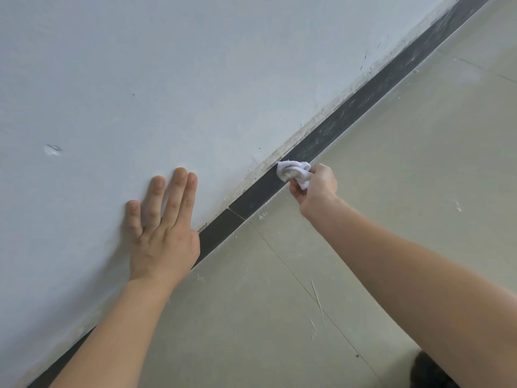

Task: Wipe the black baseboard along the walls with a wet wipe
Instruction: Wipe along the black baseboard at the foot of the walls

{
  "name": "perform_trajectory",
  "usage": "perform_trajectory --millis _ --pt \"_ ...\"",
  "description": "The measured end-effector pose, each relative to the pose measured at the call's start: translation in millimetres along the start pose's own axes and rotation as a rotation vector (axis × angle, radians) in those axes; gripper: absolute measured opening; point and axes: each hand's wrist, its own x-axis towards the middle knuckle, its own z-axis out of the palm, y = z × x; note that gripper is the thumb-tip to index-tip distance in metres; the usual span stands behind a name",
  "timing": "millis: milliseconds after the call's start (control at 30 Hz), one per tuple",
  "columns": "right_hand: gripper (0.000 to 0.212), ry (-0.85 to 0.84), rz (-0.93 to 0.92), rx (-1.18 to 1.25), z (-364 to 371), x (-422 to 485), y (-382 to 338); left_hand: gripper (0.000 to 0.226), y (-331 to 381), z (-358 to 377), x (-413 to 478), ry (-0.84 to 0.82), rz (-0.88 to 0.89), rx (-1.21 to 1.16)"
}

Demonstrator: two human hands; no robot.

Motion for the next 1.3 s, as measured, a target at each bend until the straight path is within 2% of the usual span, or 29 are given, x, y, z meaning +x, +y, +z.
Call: perform_trajectory --millis 100,233,300,367,433,600,700,767,867,933,1067,1100,1200,1300 --pt "0.024 -0.015 0.019 -0.181 -5 -3 22 0.093 1 -1 1 -0.019 -0.011 -0.006" --pt "0.018 -0.434 0.299 -0.57 -5 -29 75 0.093 0 -1 0 -0.018 -0.004 -0.012" --pt "0.018 -0.532 0.329 -0.637 0 -39 85 0.095 -1 0 -1 -0.007 0.009 0.007" --pt "0.022 -0.506 0.255 -0.497 9 -39 74 0.098 -3 0 -1 0.003 0.017 0.014" --pt "0.023 -0.395 0.156 -0.352 18 -26 50 0.101 -2 -1 -2 0.02 0.024 0.015" --pt "0.023 -0.21 -0.033 -0.366 12 0 -9 0.1 1 -1 -3 0.041 0.031 0.029" --pt "0.022 -0.102 -0.076 -0.096 3 6 -37 0.101 7 -1 -2 0.029 0.036 0.022" --pt "0.022 -0.029 -0.125 -0.015 -6 10 -45 0.102 14 -2 1 0.029 0.101 -0.002" --pt "0.014 -0.019 -0.135 -0.1 -20 9 -32 0.097 30 -6 16 0.081 0.266 0.01" --pt "0.005 -0.053 -0.07 -0.218 -25 4 -11 0.092 41 -11 36 0.127 0.301 0.005" --pt "0.009 -0.237 0.129 -0.434 -18 -6 43 0.081 63 -18 71 0.181 0.336 0.052" --pt "0.016 -0.279 0.149 -0.463 -14 -5 51 0.08 66 -17 76 0.186 0.332 0.076" --pt "0.022 -0.283 0.133 -0.437 -3 7 50 0.076 66 -10 82 0.207 0.279 0.16" --pt "0.02 -0.188 0.002 -0.4 4 22 16 0.074 69 -3 83 0.232 0.248 0.132"
